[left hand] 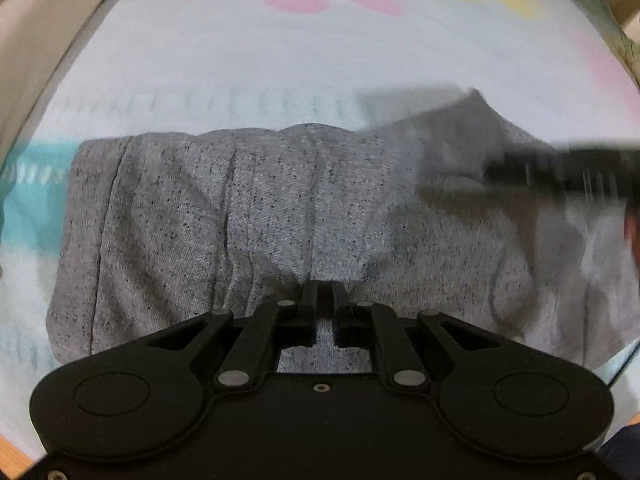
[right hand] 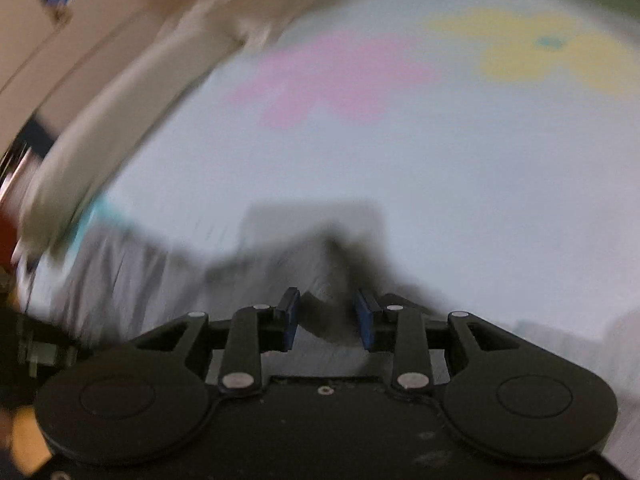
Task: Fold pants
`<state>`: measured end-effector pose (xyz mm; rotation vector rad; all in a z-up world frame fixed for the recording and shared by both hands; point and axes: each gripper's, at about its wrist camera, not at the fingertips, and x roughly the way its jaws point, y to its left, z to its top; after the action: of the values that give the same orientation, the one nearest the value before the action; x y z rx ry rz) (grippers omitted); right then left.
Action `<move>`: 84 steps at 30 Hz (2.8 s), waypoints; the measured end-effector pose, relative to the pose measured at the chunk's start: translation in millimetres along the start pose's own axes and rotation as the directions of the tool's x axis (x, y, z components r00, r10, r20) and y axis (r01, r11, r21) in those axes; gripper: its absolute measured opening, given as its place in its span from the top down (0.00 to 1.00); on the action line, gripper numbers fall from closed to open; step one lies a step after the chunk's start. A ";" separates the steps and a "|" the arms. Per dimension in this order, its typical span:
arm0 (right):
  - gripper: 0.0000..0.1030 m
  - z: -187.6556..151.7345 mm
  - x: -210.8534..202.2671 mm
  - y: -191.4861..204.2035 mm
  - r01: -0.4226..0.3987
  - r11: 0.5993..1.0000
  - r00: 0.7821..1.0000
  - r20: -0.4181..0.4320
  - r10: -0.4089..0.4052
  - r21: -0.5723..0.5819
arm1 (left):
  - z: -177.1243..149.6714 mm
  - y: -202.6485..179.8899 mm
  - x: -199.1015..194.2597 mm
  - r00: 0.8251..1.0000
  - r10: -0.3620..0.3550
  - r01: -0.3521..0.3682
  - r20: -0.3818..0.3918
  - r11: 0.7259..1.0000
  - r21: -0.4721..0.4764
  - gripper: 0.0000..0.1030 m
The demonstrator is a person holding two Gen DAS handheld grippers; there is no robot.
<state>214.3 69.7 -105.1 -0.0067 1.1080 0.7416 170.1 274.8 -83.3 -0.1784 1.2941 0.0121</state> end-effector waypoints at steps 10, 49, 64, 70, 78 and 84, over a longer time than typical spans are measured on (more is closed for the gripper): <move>0.68 -29.6 -36.7 30.5 -0.029 0.984 0.998 0.049 0.038 -0.177 | 3.4 16.9 1.6 1.000 0.008 -0.008 -0.010 1.000 -0.006 0.85; 0.97 51.5 9.9 21.3 0.007 0.996 0.997 0.081 -0.015 0.090 | -34.6 -22.0 -6.6 0.998 0.056 -0.057 0.030 0.998 0.031 0.85; 0.84 44.6 -36.5 -24.6 0.025 0.981 0.983 0.175 -0.059 0.194 | -54.7 -6.9 -34.4 0.993 0.020 -0.011 0.113 0.997 -0.082 0.85; 0.84 5.4 -31.6 -13.3 0.046 0.995 0.996 0.075 -0.053 0.087 | -44.9 -4.7 -28.9 0.952 0.182 -0.184 0.245 0.983 -0.014 0.80; 1.00 -10.1 -14.8 -39.0 0.283 0.952 0.959 -0.021 -0.283 0.113 | -44.8 42.5 -24.4 0.980 0.162 -0.138 0.115 0.972 -0.192 0.80; 0.90 -5.2 -33.8 -23.8 0.232 0.969 0.965 0.104 -0.240 0.087 | -21.0 34.6 -49.2 0.919 0.210 -0.165 0.334 0.974 -0.158 0.81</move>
<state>215.1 31.5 -88.4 -0.0330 1.0041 0.4808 132.7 310.5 -46.1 -0.1521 0.9499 0.2807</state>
